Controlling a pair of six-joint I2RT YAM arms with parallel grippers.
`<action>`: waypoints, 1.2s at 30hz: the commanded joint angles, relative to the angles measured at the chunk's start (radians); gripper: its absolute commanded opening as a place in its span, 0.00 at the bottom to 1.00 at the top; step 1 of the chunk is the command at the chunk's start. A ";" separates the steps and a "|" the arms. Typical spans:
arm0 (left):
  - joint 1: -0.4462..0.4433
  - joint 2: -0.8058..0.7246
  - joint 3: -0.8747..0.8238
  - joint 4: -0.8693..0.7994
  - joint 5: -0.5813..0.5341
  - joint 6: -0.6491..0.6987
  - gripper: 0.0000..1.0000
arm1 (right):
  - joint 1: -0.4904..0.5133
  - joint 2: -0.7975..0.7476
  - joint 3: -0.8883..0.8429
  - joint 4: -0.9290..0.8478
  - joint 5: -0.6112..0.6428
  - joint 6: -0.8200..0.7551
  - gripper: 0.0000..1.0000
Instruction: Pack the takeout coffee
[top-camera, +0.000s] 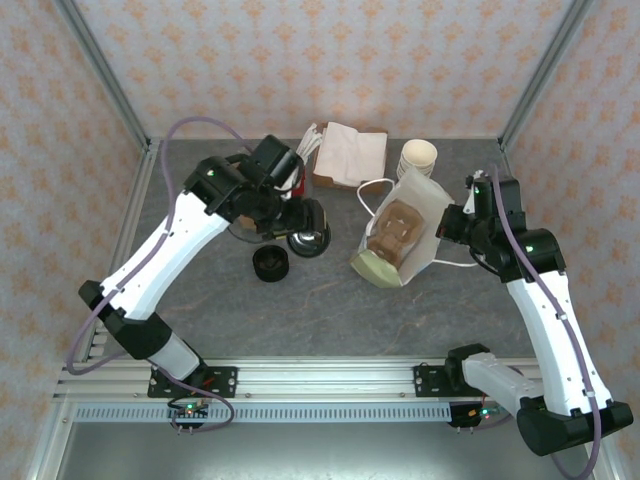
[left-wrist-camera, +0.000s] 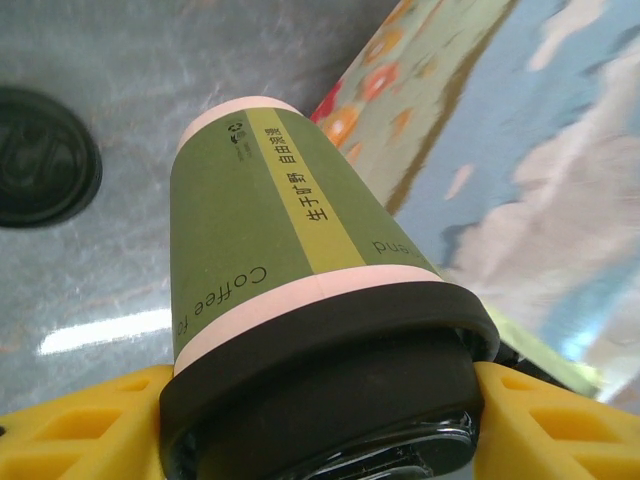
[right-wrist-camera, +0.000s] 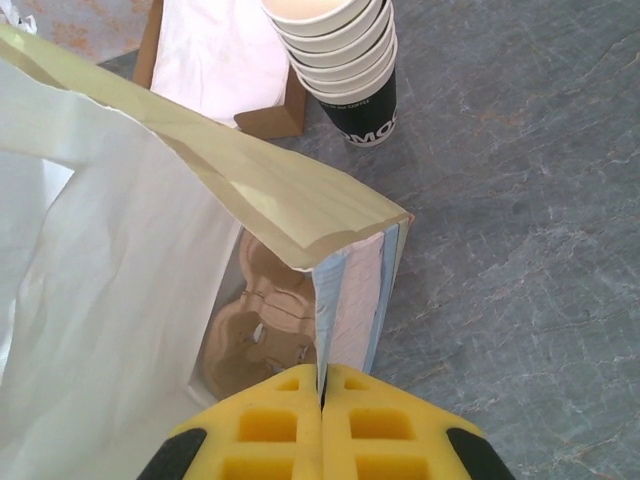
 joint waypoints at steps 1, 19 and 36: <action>0.004 0.016 -0.069 0.017 0.051 -0.040 0.35 | -0.005 0.006 0.039 -0.028 -0.032 0.019 0.00; -0.001 0.187 -0.251 0.139 0.190 0.034 0.36 | -0.006 0.019 0.051 -0.055 -0.062 0.014 0.00; 0.004 0.244 -0.348 0.211 0.183 0.083 0.46 | -0.005 0.010 0.027 -0.031 -0.074 0.029 0.00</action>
